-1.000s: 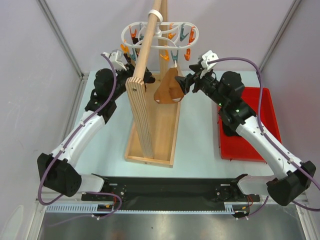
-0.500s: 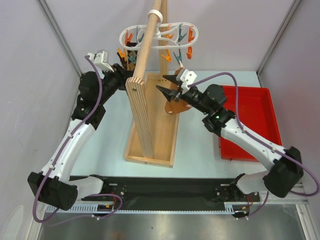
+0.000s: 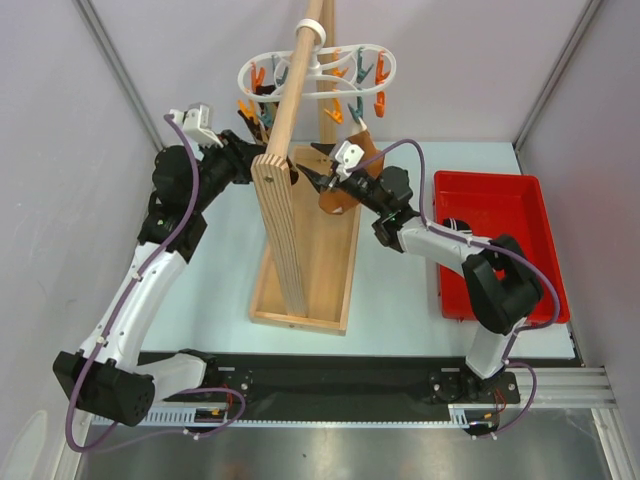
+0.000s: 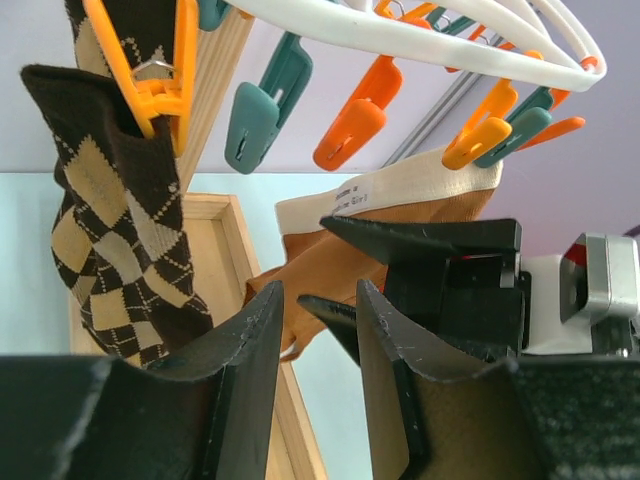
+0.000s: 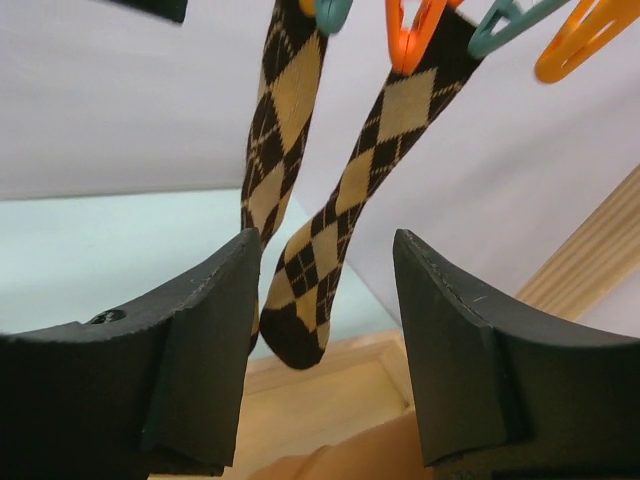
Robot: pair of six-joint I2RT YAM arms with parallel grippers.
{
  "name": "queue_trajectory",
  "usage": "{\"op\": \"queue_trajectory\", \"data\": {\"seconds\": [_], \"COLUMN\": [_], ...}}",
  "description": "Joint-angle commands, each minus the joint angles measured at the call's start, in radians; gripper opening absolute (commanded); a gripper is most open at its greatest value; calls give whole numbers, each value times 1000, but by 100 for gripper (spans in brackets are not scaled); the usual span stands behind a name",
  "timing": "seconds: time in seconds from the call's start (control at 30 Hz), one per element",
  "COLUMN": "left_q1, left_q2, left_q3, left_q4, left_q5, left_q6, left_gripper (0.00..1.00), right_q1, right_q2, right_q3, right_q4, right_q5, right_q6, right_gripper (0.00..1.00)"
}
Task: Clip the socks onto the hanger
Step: Open the clamp at the hanger.
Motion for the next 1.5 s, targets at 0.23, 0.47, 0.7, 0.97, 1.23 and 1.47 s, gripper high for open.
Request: {"op": "queue_trajectory", "data": {"seconds": [0.23, 0.47, 0.7, 0.97, 1.23, 1.47], "left_q1": [11, 10, 10, 10, 10, 11], "left_q2": [-1, -25, -39, -40, -56, -57], "left_q3": [-33, -53, -53, -44, -41, -49], "left_q4": [96, 99, 90, 84, 72, 93], "left_q5": [77, 73, 68, 68, 67, 55], "left_q6": [-105, -138, -153, -180, -184, -252], "left_gripper": [39, 39, 40, 41, 41, 42], "right_q1": [0, 3, 3, 11, 17, 26], "right_q2": [62, 125, 181, 225, 236, 201], "right_q3": [130, 214, 296, 369, 395, 376], "right_q4": [231, 230, 228, 210, 207, 175], "right_q5": [35, 58, 82, 76, 73, 73], "right_q6": [33, 52, 78, 103, 121, 129], "right_gripper": [59, 58, 57, 50, 39, 18]}}
